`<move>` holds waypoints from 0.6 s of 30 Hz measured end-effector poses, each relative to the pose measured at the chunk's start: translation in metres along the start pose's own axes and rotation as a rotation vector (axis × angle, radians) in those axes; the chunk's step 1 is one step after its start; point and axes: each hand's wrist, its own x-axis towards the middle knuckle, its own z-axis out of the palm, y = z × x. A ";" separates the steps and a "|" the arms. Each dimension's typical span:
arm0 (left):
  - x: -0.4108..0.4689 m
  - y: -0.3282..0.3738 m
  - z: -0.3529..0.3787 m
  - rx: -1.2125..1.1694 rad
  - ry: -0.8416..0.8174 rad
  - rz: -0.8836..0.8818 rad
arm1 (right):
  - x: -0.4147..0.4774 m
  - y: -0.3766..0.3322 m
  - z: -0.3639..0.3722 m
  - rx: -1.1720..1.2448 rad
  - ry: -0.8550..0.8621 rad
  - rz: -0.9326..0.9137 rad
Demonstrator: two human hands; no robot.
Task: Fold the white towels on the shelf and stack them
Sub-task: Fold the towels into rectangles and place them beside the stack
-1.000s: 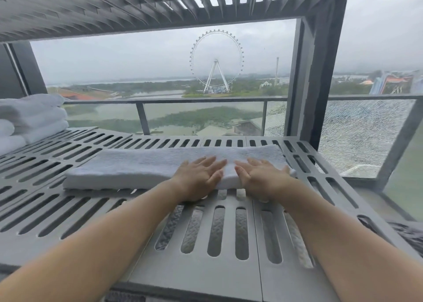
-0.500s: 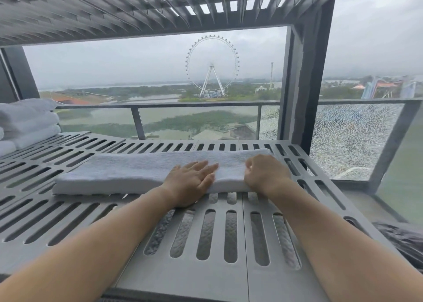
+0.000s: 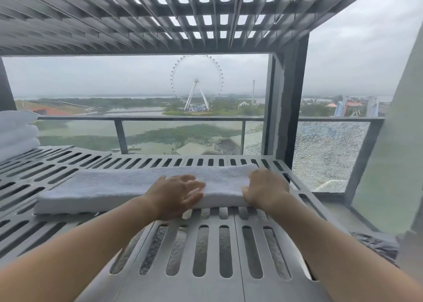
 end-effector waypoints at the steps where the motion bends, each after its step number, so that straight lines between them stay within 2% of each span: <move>1: -0.001 -0.001 -0.002 0.007 0.002 0.013 | -0.001 0.001 0.001 0.000 -0.001 0.041; 4: -0.004 -0.003 -0.005 -0.019 0.029 0.048 | -0.003 0.003 0.003 0.008 -0.075 0.158; 8: -0.008 -0.004 -0.006 -0.043 0.036 0.094 | 0.001 0.001 0.000 0.152 -0.212 0.229; 11: -0.011 -0.007 -0.005 -0.060 0.030 0.101 | 0.001 -0.004 -0.009 0.143 -0.205 0.274; 15: -0.017 -0.016 -0.005 -0.070 0.035 0.138 | -0.003 -0.022 -0.013 0.258 -0.030 0.359; 18: -0.024 -0.029 -0.013 -0.083 0.106 0.161 | -0.005 -0.049 -0.014 0.446 0.271 0.323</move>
